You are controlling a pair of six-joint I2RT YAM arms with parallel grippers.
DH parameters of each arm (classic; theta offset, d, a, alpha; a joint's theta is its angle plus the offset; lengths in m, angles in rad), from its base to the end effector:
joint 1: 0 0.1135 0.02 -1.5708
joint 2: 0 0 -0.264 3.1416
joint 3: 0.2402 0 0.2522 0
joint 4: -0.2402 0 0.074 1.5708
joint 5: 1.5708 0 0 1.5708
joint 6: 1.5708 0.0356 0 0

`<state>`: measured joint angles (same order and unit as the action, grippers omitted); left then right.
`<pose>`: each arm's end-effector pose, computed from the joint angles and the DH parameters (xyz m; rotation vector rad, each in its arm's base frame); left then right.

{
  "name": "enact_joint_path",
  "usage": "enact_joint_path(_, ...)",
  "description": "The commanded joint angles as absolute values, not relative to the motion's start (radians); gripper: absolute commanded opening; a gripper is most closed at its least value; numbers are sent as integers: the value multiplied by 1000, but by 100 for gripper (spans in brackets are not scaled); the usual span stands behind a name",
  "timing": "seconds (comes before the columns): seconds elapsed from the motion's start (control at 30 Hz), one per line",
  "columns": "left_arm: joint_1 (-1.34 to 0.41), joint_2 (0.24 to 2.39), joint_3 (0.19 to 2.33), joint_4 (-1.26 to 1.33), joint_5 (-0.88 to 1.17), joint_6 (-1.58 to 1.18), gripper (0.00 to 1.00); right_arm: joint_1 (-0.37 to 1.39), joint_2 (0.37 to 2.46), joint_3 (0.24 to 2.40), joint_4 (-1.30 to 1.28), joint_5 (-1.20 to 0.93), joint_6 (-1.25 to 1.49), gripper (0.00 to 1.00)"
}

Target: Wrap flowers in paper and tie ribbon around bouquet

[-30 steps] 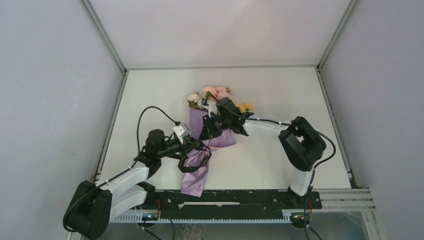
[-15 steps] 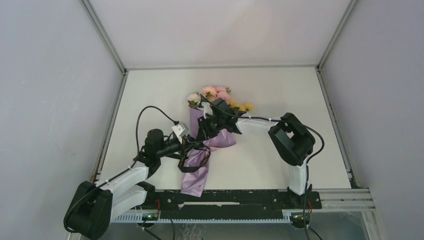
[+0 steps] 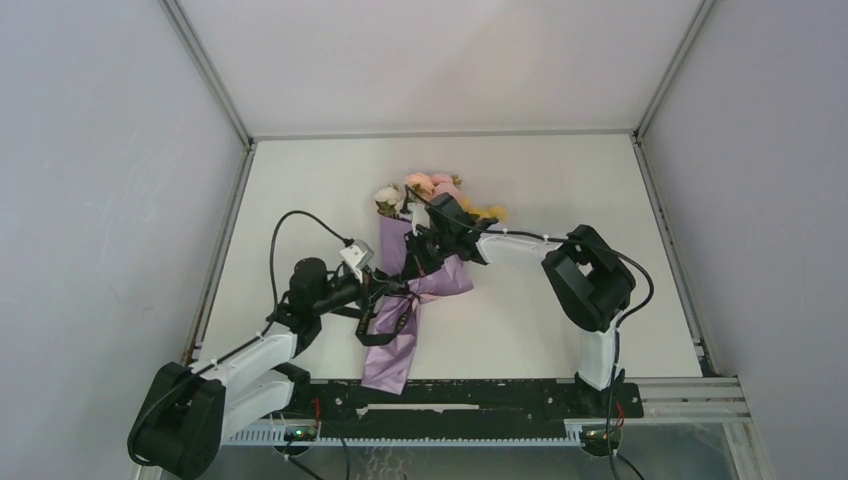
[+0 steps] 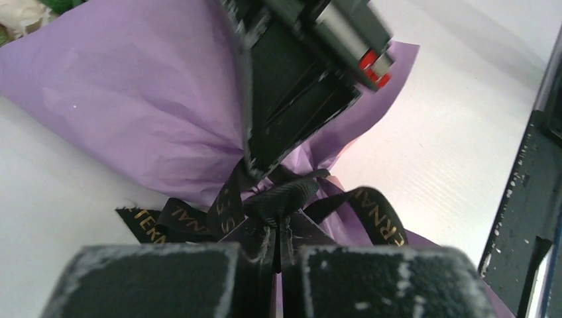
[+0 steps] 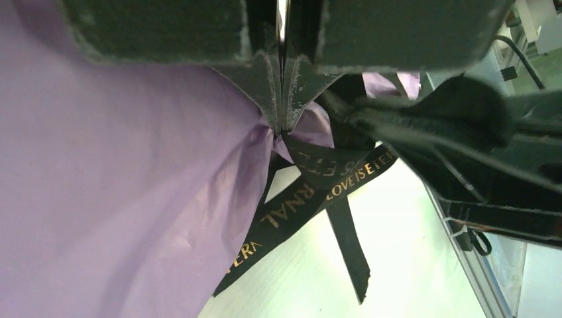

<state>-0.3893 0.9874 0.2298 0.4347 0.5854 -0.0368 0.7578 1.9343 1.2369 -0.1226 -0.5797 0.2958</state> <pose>0.1702 -0.0911 0.1762 0.7318 1.7808 -0.8406 0.2851 0.2966 0.1730 -0.8698 2.3977 1.1550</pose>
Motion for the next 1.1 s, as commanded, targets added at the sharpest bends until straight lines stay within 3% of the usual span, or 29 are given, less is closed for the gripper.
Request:
enact_joint_path(0.0,-381,981,234,475,507,-119,0,730,1792,1234,-126,-598,273,0)
enact_joint_path(0.27,-380,995,226,509,353,-225,0,714,1699,1126,-100,-599,311,0)
enact_joint_path(0.8,-393,1038,201,595,212,-233,0,720,1782,1117,-21,-650,357,0)
enact_joint_path(0.93,-393,1038,199,598,127,-276,10,727,1784,1118,-17,-647,359,0)
enact_joint_path(1.07,-393,1028,201,579,90,-334,38,730,1787,1117,-17,-647,359,0)
